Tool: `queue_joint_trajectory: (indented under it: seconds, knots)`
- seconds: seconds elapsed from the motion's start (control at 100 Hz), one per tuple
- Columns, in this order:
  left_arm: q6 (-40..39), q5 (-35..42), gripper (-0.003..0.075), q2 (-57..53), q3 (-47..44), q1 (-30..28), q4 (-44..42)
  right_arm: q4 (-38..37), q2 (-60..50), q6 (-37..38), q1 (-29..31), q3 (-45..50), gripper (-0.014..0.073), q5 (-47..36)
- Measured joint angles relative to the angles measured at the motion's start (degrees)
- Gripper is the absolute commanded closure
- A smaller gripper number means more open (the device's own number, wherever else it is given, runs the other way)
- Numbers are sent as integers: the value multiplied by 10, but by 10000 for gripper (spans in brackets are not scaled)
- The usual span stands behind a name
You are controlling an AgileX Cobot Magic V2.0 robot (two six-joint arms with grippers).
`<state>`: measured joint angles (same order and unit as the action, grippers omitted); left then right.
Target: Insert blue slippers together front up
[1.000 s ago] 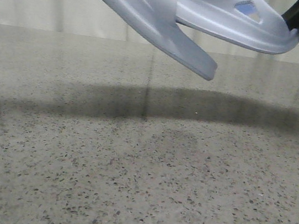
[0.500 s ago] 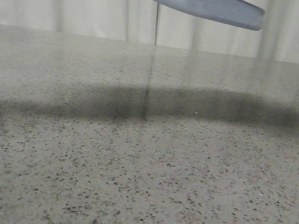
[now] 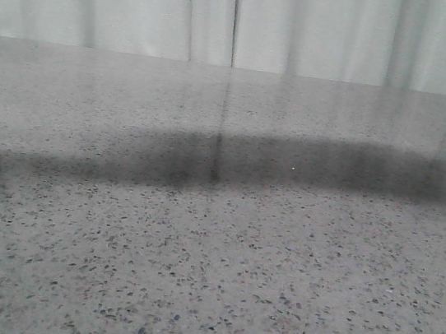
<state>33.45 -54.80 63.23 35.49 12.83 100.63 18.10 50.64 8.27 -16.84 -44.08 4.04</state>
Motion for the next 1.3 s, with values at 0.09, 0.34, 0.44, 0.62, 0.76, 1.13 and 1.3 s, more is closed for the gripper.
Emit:
queue_joint_trajectory:
  seconds: [0.09, 0.34, 0.44, 0.62, 0.76, 1.13, 1.3]
  knots:
    - [0, 0, 704, 0, 0, 0, -1, -3, -31, 0, 0, 0, 91, -18]
    - [0, 18, 704, 8, 0, 1, -2, -23, -115, 0, 0, -1, 92, -40]
    - [3, 19, 704, 23, 0, 1, -1, -25, -131, 0, 0, -1, 92, -40]
    - [24, 16, 704, 64, 0, 1, -1, -30, -142, 0, 0, -2, 92, -29]
    - [46, 6, 704, 108, 0, 1, -1, -32, -142, 0, 0, -2, 92, -3]
    - [88, 5, 704, 176, 1, -15, 0, -49, -142, 0, 0, -2, 92, 16]
    - [90, -7, 704, 176, 1, -46, 2, -53, -142, 0, 0, -2, 92, 19]
